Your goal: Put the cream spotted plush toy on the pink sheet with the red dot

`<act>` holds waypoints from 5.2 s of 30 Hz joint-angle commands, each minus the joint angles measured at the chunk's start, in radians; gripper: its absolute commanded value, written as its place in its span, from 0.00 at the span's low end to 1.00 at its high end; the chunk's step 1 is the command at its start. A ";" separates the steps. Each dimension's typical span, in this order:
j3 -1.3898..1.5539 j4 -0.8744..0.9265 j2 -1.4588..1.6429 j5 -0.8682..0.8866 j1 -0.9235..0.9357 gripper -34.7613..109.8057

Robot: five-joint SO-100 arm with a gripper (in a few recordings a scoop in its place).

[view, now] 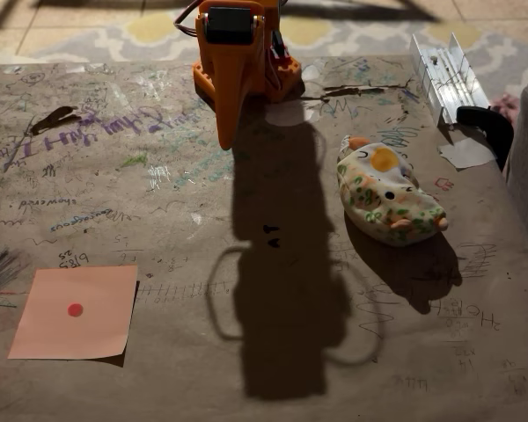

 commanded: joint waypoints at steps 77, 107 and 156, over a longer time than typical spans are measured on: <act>-1.445 0.724 -0.948 -0.785 -0.267 0.24; -0.913 0.034 -0.149 -1.141 0.242 0.24; -0.742 -0.284 -0.853 -1.443 0.316 0.41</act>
